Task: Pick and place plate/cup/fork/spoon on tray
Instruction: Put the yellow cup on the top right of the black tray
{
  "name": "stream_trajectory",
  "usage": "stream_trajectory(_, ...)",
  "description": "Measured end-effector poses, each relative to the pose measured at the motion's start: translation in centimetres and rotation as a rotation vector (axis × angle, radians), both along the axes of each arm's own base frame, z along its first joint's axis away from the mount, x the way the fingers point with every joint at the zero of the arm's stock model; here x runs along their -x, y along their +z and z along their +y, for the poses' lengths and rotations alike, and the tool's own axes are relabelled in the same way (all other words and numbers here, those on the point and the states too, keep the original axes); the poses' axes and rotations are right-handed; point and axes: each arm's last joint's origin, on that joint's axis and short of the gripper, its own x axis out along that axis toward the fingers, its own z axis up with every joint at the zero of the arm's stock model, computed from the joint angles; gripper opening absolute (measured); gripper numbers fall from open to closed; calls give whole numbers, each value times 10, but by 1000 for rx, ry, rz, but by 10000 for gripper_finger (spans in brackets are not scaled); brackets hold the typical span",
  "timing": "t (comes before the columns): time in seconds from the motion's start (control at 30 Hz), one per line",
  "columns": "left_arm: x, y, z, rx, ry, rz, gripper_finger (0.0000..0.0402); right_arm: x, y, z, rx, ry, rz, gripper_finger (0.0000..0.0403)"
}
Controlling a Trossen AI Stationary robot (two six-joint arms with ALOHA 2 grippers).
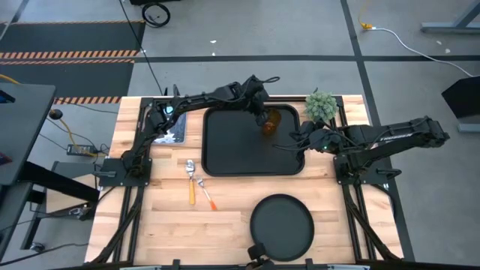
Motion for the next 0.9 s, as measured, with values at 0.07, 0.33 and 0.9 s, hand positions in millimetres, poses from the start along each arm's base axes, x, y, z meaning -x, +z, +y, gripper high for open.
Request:
stream_trajectory(0.07,-1,1,0,-10,-2,-15,112,0,1,0,0,0,-5,9)
stream_trajectory(0.33,10,39,-3,-127,-103,-45,159,2,0,0,0,-3,4,9)
stream_trajectory(0.9,12,-6,-48,-7,-249,224,142,9,6,-2,30,-14,-20,9)
